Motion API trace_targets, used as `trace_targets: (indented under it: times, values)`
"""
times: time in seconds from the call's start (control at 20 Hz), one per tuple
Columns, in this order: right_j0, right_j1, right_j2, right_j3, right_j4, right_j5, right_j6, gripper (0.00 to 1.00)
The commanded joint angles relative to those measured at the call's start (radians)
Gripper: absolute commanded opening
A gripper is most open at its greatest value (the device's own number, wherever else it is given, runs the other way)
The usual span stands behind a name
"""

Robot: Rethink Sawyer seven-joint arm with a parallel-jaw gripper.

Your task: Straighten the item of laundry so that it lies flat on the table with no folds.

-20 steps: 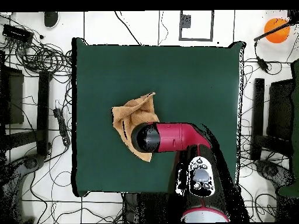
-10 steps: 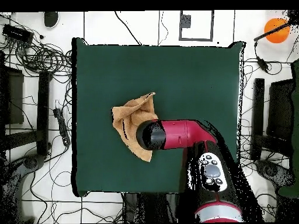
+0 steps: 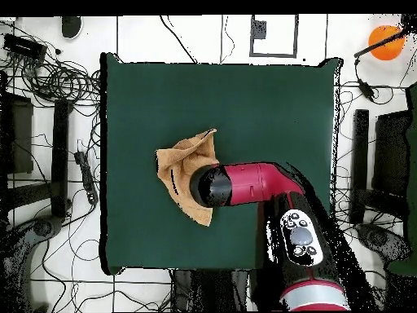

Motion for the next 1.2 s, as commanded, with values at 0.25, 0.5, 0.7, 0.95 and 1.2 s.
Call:
trace_targets:
  times: [0.25,0.5,0.7,0.95,1.2]
  values:
    - [-0.015,0.015,0.176,-0.023,-0.073,0.137,-0.219,1.00]
    - [-0.029,0.020,0.194,-0.029,-0.078,0.136,-0.188,1.00]
    - [-0.034,0.042,0.191,-0.037,-0.078,0.104,-0.125,1.00]
    - [-0.033,0.057,0.186,-0.046,-0.092,0.073,-0.106,1.00]
    - [-0.029,0.077,0.175,-0.052,-0.093,0.071,-0.090,1.00]
